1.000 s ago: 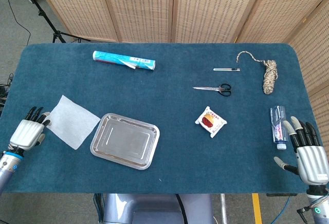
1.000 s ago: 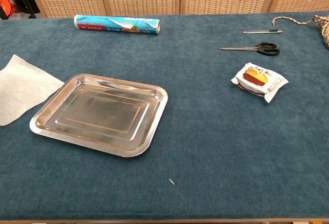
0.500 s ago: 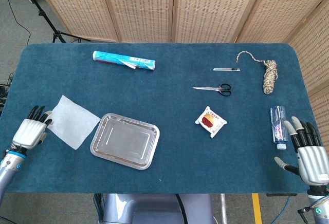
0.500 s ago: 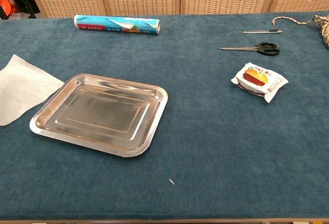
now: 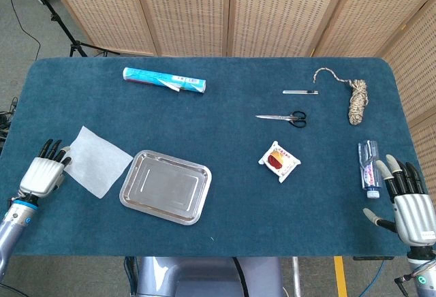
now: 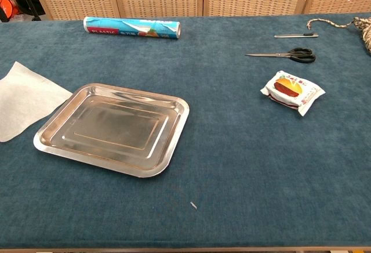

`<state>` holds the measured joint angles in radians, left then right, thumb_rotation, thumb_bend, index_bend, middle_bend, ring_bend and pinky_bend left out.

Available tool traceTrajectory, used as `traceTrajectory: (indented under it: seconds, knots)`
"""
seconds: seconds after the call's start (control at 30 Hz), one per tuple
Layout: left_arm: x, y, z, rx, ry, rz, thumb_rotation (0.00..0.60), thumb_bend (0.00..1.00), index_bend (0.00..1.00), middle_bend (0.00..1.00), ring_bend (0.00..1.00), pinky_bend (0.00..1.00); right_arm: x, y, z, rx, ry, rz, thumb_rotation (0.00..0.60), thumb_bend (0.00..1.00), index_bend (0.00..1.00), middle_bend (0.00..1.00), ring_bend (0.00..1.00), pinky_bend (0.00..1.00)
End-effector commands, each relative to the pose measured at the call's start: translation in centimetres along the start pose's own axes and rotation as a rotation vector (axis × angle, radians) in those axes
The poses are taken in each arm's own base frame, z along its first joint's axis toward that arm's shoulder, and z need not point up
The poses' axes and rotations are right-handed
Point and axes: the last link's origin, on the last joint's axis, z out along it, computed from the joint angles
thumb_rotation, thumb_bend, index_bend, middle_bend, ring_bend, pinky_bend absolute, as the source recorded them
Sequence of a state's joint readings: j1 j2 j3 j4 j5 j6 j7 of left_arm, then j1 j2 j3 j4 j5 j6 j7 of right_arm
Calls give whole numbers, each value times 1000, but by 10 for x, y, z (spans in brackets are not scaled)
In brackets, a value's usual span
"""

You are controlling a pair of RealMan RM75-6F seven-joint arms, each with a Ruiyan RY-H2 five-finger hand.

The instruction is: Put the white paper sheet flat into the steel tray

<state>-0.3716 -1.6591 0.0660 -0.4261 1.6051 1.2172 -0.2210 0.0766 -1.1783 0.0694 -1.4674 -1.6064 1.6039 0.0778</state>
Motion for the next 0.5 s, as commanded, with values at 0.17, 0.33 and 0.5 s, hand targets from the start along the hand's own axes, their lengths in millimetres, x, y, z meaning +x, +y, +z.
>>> traceTrajectory:
  seconds: [0.17, 0.33, 0.5]
  knots:
    - [-2, 3, 1, 6, 12, 19, 600, 363, 430, 250, 45, 62, 0, 0, 0, -4, -2, -3, 600, 0, 1, 0, 0, 0]
    - [-3, 5, 2, 9, 11, 30, 600, 364, 435, 255, 45, 62, 0, 0, 0, -7, -2, -3, 600, 0, 1, 0, 0, 0]
    - [-5, 6, 3, 19, 9, 30, 600, 365, 452, 267, 45, 62, 0, 0, -1, -5, -2, -2, 600, 0, 1, 0, 0, 0]
